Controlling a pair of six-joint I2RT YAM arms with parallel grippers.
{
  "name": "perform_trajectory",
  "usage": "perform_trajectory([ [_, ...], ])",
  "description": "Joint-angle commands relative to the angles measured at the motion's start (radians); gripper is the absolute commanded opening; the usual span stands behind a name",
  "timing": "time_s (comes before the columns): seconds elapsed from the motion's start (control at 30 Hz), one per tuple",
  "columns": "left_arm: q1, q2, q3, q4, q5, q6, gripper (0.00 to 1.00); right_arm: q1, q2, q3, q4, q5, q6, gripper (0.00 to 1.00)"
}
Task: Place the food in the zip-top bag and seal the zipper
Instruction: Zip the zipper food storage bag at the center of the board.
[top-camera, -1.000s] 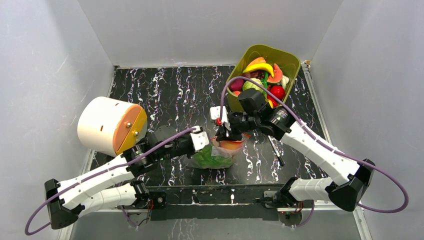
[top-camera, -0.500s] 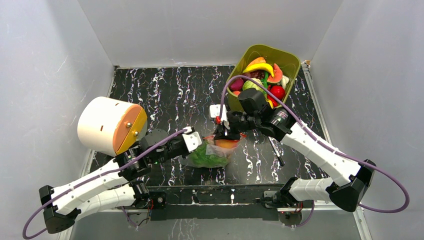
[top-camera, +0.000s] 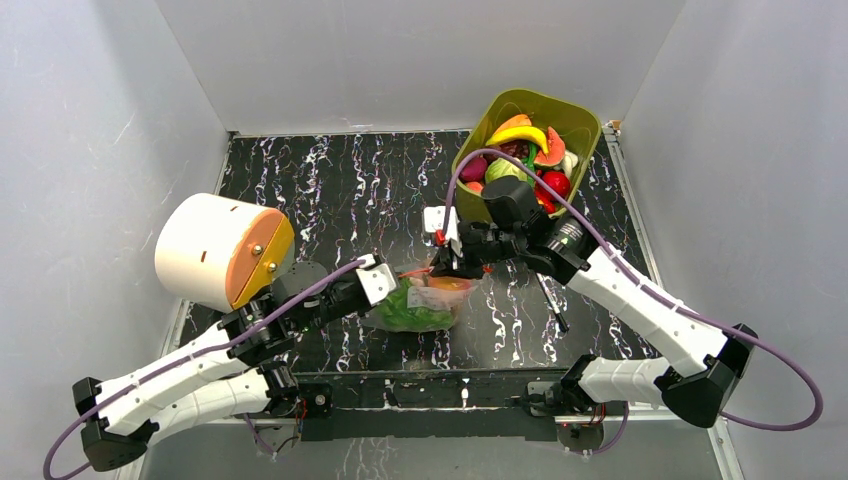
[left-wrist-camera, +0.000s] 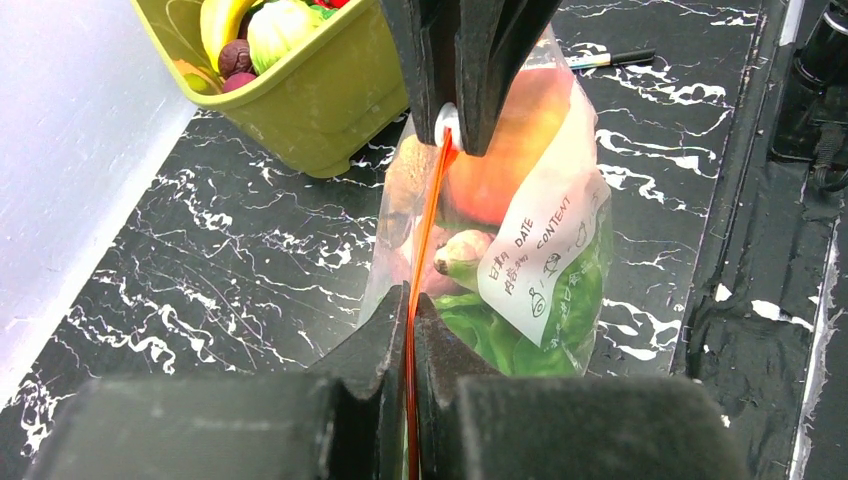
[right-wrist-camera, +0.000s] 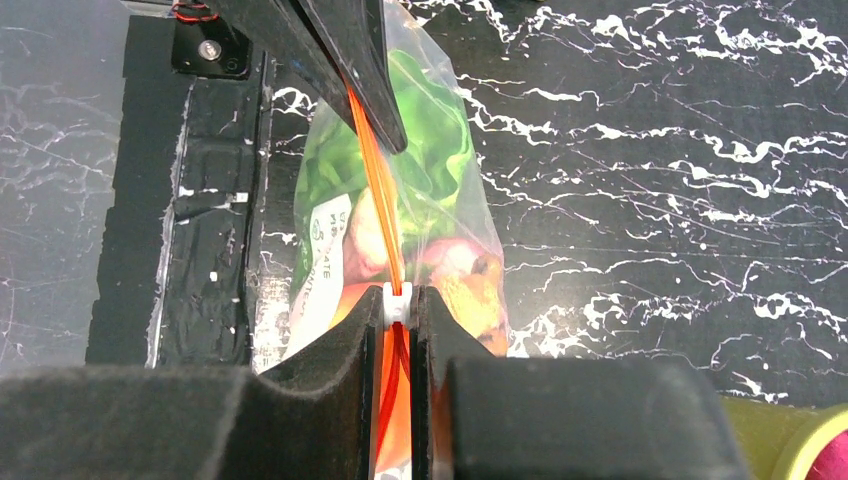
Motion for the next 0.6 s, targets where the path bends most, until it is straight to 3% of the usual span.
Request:
perform_trajectory([
  [0.0, 0.009, -0.054, 0.003, -0.071, -0.092, 0.014, 0.00, -0.049, -0.054, -0.010, -0.064, 0.117, -0.004, 0.00],
  [0.57, 0.009, -0.075, 0.011, -0.096, -0.132, 0.024, 0.00, -0.068, -0.074, -0.012, -0.093, 0.192, 0.023, 0.00],
])
